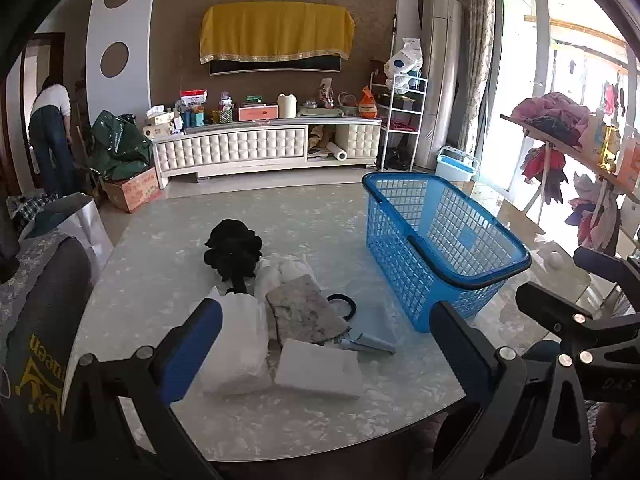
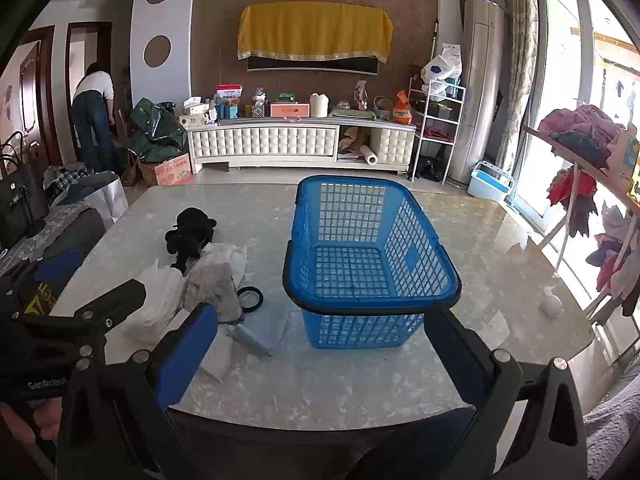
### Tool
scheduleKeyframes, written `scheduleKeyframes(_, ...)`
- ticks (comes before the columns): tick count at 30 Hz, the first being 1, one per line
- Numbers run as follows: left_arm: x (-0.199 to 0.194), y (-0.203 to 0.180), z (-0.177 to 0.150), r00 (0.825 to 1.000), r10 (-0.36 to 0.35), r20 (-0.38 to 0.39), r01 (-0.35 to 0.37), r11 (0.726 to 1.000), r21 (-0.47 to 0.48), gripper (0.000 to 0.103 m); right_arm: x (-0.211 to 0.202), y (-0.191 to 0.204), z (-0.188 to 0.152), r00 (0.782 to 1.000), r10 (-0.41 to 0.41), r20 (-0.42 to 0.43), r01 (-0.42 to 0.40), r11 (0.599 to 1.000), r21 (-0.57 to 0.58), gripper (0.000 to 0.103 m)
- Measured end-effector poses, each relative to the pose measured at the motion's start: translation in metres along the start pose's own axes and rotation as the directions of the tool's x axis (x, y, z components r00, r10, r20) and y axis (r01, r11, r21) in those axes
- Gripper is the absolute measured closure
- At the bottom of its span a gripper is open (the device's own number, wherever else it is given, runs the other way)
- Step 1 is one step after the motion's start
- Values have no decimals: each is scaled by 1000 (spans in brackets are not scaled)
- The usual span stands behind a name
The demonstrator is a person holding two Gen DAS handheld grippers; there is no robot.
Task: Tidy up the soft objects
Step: 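Move both tools toward the pile of soft items on the table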
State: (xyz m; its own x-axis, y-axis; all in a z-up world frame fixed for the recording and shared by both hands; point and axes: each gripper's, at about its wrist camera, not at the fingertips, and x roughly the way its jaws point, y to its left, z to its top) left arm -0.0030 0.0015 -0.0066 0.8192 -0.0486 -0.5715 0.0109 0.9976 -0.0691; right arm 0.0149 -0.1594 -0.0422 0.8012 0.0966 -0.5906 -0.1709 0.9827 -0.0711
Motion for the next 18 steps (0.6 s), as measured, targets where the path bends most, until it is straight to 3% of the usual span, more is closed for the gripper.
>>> scheduleKeyframes(18,-1,0,1,999,-31,-19,31,999,-6,0,-2,1,-1,1000,-12,-16,12,1000,-9,0)
